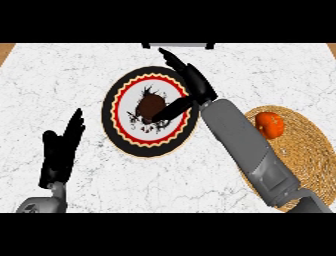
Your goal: Pick the cupcake from the placemat and place it in the plate
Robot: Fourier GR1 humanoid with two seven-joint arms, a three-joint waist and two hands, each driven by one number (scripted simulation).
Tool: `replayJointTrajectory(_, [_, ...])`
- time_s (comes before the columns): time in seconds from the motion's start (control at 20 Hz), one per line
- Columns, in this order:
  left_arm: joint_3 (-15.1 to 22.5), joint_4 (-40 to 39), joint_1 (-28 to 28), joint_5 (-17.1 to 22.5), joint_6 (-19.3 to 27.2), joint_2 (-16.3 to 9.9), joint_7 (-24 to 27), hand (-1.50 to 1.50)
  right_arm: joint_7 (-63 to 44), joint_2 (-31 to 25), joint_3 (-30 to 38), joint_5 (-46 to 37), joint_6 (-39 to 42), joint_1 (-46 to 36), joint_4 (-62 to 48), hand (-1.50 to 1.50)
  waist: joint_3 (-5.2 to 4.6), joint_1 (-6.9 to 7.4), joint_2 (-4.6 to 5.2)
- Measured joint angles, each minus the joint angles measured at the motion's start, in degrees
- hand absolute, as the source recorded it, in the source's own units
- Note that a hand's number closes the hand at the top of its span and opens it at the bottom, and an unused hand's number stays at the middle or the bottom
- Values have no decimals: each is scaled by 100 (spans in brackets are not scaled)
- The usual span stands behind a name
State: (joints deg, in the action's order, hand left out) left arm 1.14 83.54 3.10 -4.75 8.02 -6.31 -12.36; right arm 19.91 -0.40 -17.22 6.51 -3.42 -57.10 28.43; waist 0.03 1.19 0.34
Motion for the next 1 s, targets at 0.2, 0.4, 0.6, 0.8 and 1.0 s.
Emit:
replayJointTrajectory(0.2, [39,113,-39,-41,-2,36,-103,0,294,24,-21,92,94,-33,-158,-150,-1,17,-2])
replayJointTrajectory(0.4, [-22,-94,63,-40,-51,32,3,0,709,29,48,17,130,-57,-545,-150,-2,17,5])
replayJointTrajectory(0.6, [-84,-124,78,-15,-98,12,-23,0,578,36,-163,80,-120,-18,-500,-150,-2,20,-2])
replayJointTrajectory(0.8, [-39,-8,-10,-28,-116,52,-20,0,632,38,-315,83,-407,2,-718,-150,-2,65,6])
replayJointTrajectory(1.0, [-82,-2,-20,-11,-161,33,-2,0,771,38,-344,44,-538,15,-915,-150,-1,55,7])
